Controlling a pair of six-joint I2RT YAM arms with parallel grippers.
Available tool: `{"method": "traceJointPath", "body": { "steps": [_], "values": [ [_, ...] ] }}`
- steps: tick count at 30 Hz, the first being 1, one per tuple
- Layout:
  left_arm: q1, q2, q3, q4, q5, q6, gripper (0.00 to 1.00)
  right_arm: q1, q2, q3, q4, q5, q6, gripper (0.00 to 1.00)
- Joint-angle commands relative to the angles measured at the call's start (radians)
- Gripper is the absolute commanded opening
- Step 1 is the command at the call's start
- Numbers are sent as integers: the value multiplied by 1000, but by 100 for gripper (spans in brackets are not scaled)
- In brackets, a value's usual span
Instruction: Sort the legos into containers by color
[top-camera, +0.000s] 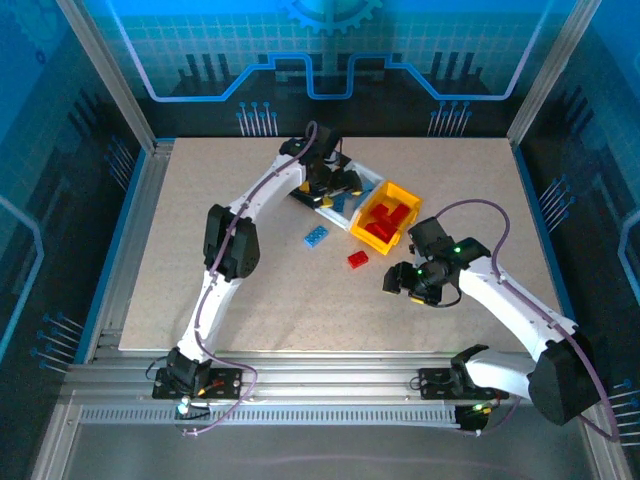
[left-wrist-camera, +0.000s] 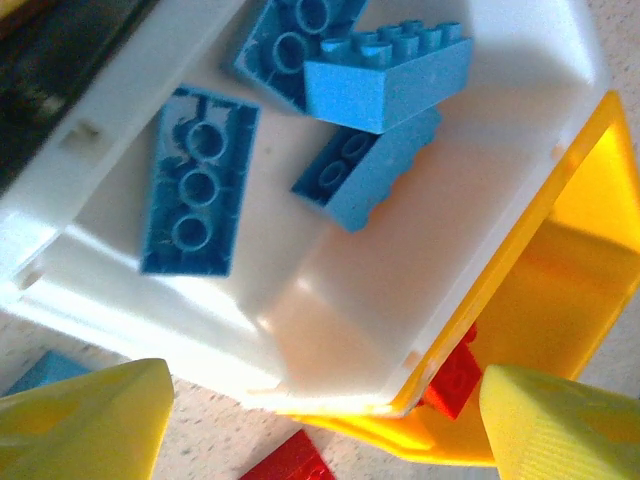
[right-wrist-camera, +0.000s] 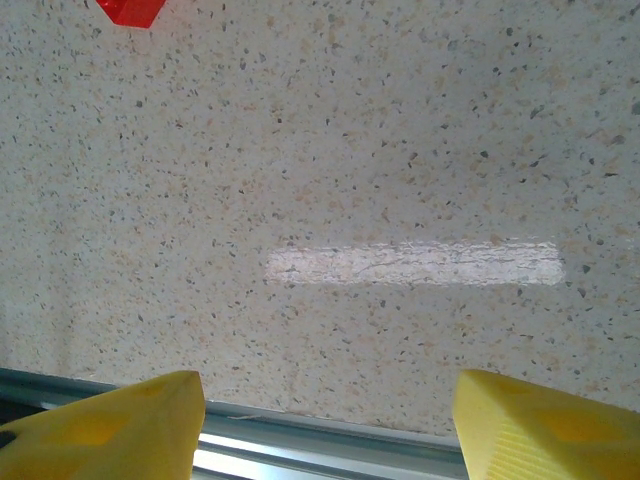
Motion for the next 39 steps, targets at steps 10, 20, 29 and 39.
{"method": "traceJointPath", "body": {
  "steps": [10, 20, 29, 39],
  "values": [
    [-32, -323, -493, -35, -188, 482, 84, 27, -10, -7, 12, -4, 49, 68],
    [-46, -295, -619, 105, -258, 673, 85, 49, 5, 17, -7, -1, 49, 68],
    [-46, -230, -613, 140, -274, 700, 84, 49, 8, 29, -43, 10, 38, 68],
    [-43, -160, -574, 164, -284, 694, 81, 55, 39, 84, -68, 11, 33, 68]
  ]
}}
